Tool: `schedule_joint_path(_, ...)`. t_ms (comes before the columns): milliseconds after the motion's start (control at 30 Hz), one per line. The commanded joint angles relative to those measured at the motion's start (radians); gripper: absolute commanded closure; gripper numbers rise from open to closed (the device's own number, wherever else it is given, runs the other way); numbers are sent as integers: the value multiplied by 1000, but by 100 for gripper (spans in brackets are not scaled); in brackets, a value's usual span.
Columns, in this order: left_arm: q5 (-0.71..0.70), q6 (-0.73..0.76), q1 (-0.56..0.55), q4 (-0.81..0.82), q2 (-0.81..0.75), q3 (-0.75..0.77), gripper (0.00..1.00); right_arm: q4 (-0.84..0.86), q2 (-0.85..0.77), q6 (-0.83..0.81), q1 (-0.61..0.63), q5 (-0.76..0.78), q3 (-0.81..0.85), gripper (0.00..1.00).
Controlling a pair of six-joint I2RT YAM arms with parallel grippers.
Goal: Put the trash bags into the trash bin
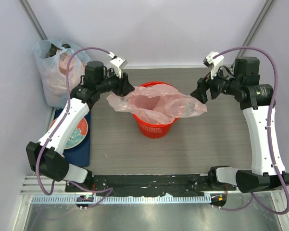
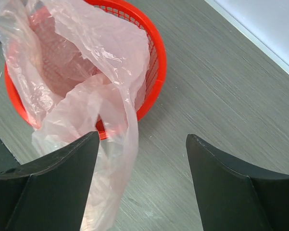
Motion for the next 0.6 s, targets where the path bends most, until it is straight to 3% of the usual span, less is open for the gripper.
schedule_joint_path(0,75,-3,-2,25,-65,-6,48,-56,-6,-70,-3,-71,30,20)
schedule_joint_path(200,159,137,-15,-67,-84,17,30,21,-14,-88,17,-74,-34,20)
schedule_joint_path(367,66,295,-55,-187,-43,66,31,6,46,-136,26,-5,-105,23)
schedule_joint_path(500,-12,349,-55,-149,-13,48,38,32,104,-142,32,25,-102,46)
schedule_joint_path(567,-45,341,-54,-111,22,61,49,55,132,-122,32,39,-70,56)
